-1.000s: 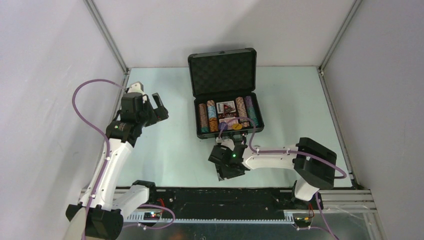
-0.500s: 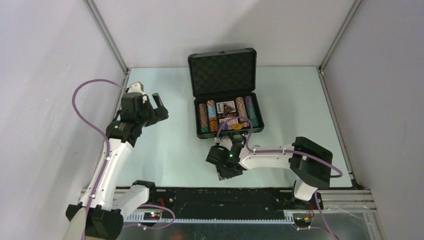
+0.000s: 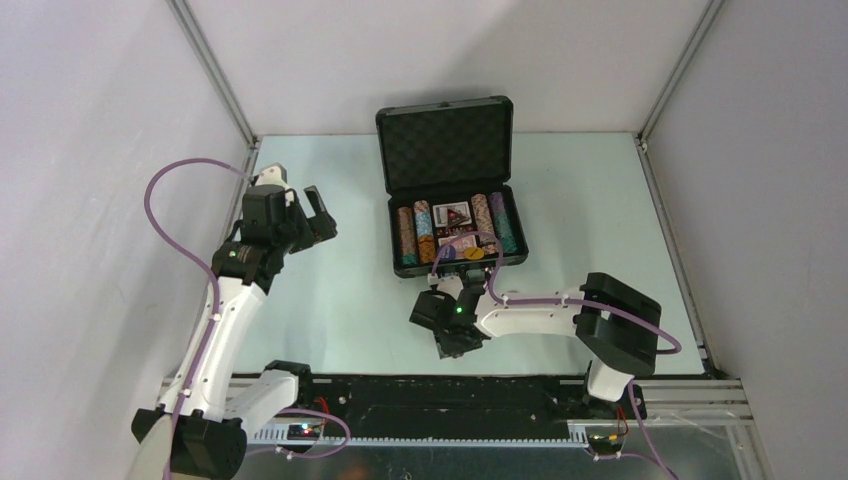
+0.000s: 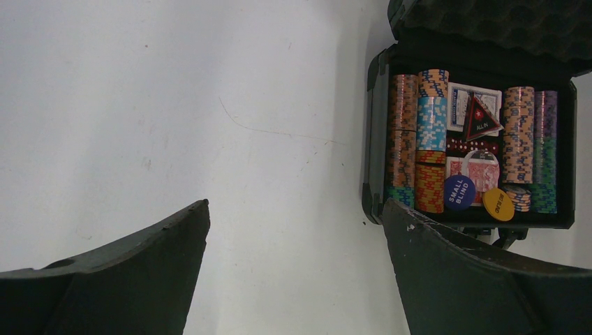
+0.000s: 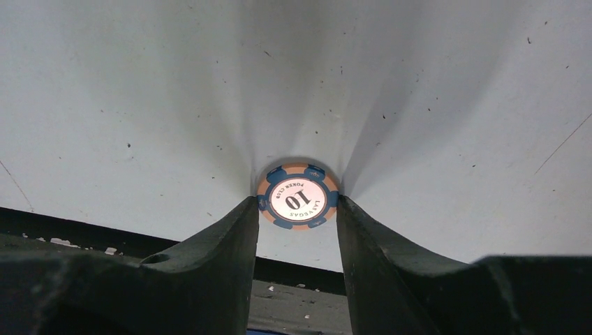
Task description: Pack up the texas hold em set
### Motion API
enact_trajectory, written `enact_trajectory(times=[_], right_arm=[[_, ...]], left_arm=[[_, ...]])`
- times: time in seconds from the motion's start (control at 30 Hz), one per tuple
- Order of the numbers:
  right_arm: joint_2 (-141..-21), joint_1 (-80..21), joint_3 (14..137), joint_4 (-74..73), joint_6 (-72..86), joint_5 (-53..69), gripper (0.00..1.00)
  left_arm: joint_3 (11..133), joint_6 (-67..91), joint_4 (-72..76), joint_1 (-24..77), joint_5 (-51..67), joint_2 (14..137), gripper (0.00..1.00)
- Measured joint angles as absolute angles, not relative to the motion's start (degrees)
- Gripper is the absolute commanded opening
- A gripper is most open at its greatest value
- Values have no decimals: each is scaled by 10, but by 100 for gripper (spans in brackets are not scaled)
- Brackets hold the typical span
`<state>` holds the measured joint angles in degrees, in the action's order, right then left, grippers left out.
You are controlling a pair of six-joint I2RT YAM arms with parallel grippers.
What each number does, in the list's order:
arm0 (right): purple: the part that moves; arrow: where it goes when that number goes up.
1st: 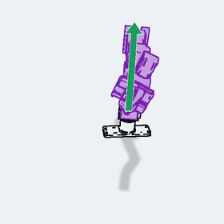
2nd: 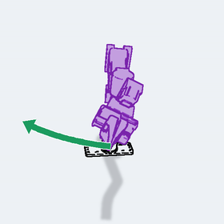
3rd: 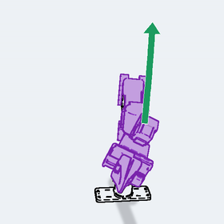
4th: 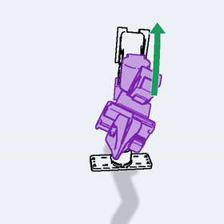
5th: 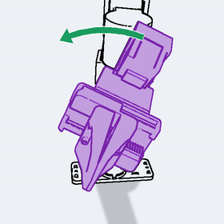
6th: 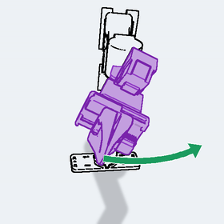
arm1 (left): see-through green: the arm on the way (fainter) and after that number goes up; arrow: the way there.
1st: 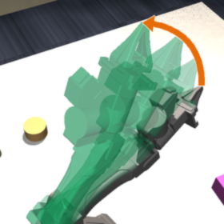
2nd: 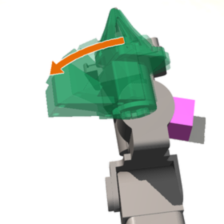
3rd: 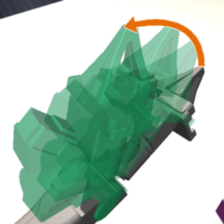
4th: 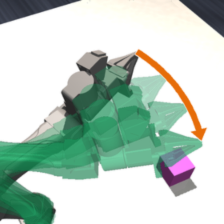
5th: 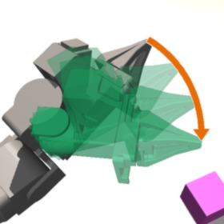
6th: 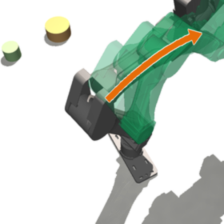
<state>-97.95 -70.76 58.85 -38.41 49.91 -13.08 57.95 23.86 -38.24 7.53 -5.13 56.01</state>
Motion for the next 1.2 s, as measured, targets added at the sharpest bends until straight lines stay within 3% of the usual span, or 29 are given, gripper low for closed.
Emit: enact_trajectory(times=[0.67,1.2], right_arm=[[-980,-694,589,-384,497,-133,44],[-949,-597,589,-413,454,-188,44]], left_arm=[[580,239,-382,75,-51,560,98],[580,239,-382,75,-51,560,98]])
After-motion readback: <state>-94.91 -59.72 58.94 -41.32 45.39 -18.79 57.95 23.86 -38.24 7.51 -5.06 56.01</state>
